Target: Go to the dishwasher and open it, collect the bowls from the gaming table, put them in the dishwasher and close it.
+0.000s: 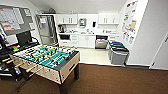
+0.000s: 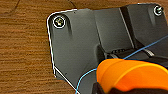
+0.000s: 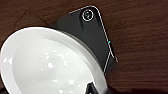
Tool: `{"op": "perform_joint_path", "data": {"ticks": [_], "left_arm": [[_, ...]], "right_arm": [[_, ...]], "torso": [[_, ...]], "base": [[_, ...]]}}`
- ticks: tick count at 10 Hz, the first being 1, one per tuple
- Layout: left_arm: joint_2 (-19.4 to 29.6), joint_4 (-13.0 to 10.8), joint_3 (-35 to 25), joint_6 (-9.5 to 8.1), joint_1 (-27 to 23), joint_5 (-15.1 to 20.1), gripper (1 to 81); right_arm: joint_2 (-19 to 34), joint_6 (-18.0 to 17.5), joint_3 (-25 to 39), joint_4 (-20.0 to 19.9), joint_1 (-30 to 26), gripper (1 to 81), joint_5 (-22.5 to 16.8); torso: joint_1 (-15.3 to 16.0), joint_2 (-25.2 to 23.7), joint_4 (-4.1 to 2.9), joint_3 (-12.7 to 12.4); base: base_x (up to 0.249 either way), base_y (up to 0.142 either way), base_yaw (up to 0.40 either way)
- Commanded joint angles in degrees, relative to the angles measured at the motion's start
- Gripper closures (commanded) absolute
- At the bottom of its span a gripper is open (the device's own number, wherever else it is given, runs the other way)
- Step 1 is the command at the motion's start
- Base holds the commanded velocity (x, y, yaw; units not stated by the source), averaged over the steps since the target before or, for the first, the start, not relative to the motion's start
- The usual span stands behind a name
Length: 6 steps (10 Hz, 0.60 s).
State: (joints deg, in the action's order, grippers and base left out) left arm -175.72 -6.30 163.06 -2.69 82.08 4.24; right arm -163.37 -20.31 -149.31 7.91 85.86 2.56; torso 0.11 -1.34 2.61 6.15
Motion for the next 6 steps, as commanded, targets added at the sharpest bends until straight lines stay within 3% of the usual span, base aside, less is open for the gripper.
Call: {"op": "perform_joint_path", "data": {"ticks": [1, 6], "left_arm": [[0.1, -0.47, 0.15, 0.5, -2.58, 3.32, 81.1], [0.19, -0.55, 0.15, 0.5, -2.58, 3.32, 81.1]], "right_arm": [[0.74, 0.18, 0.08, 0.53, -2.4, 81.1, -2.65], [0.74, 0.18, 0.08, 0.53, -2.31, 81.1, -2.65]], "torso": [[0.0, 0.0, 0.0, 0.0], [0.0, 0.0, 0.0, 0.0]], "base": [[0.192, 0.0, 0.0], [0.192, 0.0, 0.0]]}}
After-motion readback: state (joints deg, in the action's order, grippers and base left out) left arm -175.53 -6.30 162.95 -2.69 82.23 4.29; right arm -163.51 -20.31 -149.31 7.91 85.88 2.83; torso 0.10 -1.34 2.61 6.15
